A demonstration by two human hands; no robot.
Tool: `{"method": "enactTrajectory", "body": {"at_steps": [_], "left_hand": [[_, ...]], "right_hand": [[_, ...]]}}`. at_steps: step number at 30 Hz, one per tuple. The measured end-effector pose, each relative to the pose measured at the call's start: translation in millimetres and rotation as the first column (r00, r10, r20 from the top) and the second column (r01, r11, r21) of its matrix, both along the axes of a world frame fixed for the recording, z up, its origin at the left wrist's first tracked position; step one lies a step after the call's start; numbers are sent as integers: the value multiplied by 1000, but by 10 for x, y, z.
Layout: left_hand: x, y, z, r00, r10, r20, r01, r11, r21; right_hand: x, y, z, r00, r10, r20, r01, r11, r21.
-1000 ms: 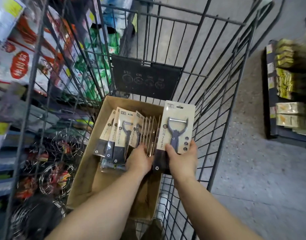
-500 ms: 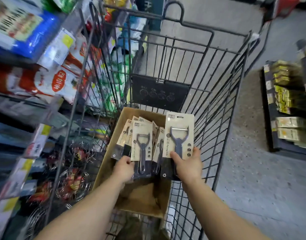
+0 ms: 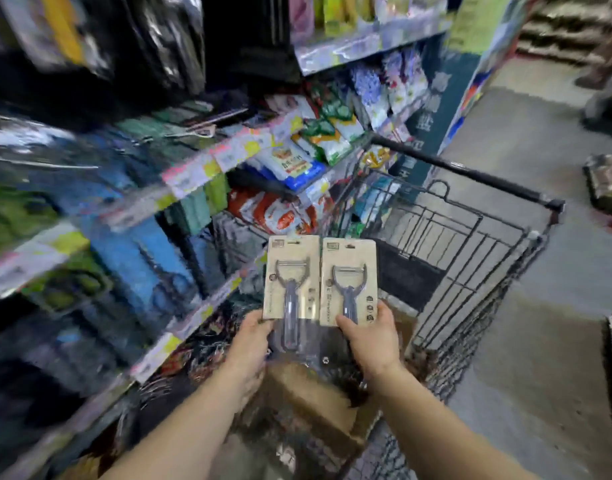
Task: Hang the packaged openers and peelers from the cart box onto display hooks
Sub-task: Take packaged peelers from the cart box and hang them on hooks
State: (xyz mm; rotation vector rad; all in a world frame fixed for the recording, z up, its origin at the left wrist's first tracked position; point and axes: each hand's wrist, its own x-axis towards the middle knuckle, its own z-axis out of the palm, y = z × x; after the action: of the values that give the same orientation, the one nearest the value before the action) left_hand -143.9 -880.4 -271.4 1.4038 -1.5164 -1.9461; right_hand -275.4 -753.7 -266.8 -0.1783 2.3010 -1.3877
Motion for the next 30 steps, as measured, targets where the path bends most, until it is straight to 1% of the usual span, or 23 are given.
{"method": "enactTrajectory", "body": {"at_steps": [2, 4, 5, 7, 9, 12, 14, 17, 19, 23, 26, 30], "left_hand": [[469, 46, 281, 996, 82, -34, -85, 991, -104], [967, 60, 513, 979, 188, -85, -201, 960, -197], [1234, 65, 609, 966, 236, -109, -255, 943, -215], [1798, 104, 782, 925, 345, -162, -372, 908, -191], [2388, 181, 906, 874, 435, -219, -475, 860, -188], [3285, 381, 1035, 838, 502, -216, -545, 790, -280], [3907, 517, 1122, 808, 544, -224, -588, 738, -330], [4931, 650, 1223, 732, 637, -242, -675, 633, -379], [5654, 725, 1314, 692, 672, -263, -714, 582, -389], [6987, 811, 1544, 626, 726, -284, -756, 476, -448], [7767, 881, 1756, 586, 758, -288, -765, 399, -506], [8491, 822, 2012, 538, 768, -347, -798, 333, -502]], "right_hand": [[381, -150, 237, 993, 113, -24, -114, 993, -42], [826, -293, 499, 971, 226, -78, -231, 970, -72], [1058, -356, 620, 953, 281, -116, -292, 952, -96], [1528, -458, 816, 901, 383, -203, -411, 904, -117], [2060, -530, 982, 832, 496, -247, -535, 836, -123], [2931, -603, 1135, 741, 604, -293, -659, 739, -142], [3565, -636, 1210, 693, 649, -316, -715, 677, -177], [4603, -695, 1291, 620, 697, -360, -784, 574, -238], [5351, -715, 1360, 572, 727, -380, -820, 518, -243], [6720, -728, 1558, 514, 754, -409, -855, 412, -315], [7522, -764, 1784, 454, 768, -451, -882, 313, -354], [8267, -905, 2129, 408, 771, -489, -900, 249, -358]]}}
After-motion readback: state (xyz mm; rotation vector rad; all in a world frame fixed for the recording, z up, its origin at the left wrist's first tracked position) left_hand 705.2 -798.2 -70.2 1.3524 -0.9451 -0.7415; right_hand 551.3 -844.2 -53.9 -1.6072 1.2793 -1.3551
